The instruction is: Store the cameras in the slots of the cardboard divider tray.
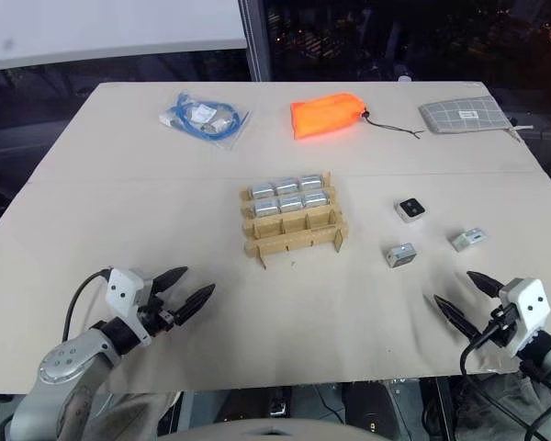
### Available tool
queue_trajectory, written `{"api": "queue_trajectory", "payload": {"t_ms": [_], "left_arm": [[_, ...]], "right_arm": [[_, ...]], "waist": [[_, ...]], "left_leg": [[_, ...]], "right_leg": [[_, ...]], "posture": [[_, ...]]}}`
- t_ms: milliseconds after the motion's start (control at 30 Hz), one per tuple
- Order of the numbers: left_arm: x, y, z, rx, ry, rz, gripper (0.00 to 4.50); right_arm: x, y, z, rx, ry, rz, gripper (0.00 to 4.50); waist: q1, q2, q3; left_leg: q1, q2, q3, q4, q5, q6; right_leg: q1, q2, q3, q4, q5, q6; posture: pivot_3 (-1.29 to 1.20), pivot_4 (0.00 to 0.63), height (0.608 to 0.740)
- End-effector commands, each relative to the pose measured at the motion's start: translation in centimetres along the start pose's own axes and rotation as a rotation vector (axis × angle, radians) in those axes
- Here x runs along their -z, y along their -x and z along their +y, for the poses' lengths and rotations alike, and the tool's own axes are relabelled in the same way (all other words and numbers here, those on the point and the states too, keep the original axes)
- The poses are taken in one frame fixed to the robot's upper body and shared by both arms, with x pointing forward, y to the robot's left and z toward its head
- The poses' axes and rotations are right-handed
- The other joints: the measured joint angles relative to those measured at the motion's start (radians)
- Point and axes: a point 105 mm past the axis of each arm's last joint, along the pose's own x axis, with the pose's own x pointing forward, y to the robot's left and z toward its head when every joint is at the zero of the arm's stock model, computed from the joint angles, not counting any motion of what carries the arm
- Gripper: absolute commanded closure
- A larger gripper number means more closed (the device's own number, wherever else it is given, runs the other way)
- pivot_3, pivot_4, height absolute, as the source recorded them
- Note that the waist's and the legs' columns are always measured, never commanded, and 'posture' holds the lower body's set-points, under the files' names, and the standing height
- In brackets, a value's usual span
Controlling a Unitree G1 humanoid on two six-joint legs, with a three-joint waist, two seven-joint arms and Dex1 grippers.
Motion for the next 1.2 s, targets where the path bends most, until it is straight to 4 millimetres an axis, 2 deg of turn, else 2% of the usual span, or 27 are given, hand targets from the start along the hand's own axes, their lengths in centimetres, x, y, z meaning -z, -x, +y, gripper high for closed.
{"api": "queue_trajectory", "payload": {"t_ms": [33,667,833,933,1000,1100,1200], "left_arm": [[-0.1,0.1,-0.1,0.01,-0.003,-0.008,0.68],[0.1,-0.4,-0.8,0.038,0.004,-0.028,0.68],[0.0,-0.4,-0.8,0.039,-0.003,-0.032,0.68],[-0.9,-0.6,-0.6,0.065,-0.012,-0.059,0.68],[-2.0,-0.5,-1.2,0.147,0.005,-0.089,0.68],[-5.2,0.2,-2.4,0.371,-0.004,-0.145,0.68],[-7.7,0.7,-2.5,0.499,-0.045,-0.148,0.68]], "right_arm": [[-1.3,0.5,-0.4,0.001,0.044,-0.022,0.0],[-1.3,0.5,-0.7,0.001,0.053,-0.011,0.0],[-1.2,0.5,-1.4,0.047,0.045,-0.009,0.0],[-1.3,0.4,-3.0,0.156,0.008,-0.008,0.0],[-1.4,0.3,-3.9,0.202,-0.009,-0.009,0.0],[-1.6,0.0,-5.9,0.3,-0.042,-0.004,0.0],[-1.7,-0.3,-7.1,0.328,-0.053,0.015,0.0]], "waist": [[0.0,0.0,0.0],[0.001,0.0,0.0],[0.001,0.0,0.0],[0.001,0.0,0.0],[0.001,0.0,0.0],[0.0,-0.001,0.0],[0.0,0.001,0.0]], "left_leg": [[0.0,0.0,0.0,0.0,0.0,0.0],[0.0,0.0,0.0,0.0,0.0,0.0],[0.0,0.0,0.0,0.0,0.0,0.0],[0.0,0.0,0.0,0.0,0.0,0.0],[0.0,0.0,0.0,0.001,0.0,0.0],[0.0,0.0,0.0,0.001,0.0,0.0],[0.0,0.001,0.0,0.001,0.0,0.0]], "right_leg": [[0.0,0.0,0.0,0.0,0.0,0.0],[0.0,0.0,0.0,0.0,0.0,0.0],[0.0,0.0,0.0,0.0,0.0,0.0],[0.0,0.0,0.0,0.0,0.0,0.0],[0.0,0.0,0.0,0.0,0.0,0.0],[0.0,0.001,0.0,0.0,0.0,0.0],[0.0,0.002,0.0,0.001,0.0,0.0]], "posture": [[0.0,0.15,0.74],[0.0,0.15,0.74],[0.0,0.15,0.74],[0.0,0.15,0.74],[0.0,0.15,0.74],[0.0,0.15,0.74],[0.0,0.15,0.74]]}}
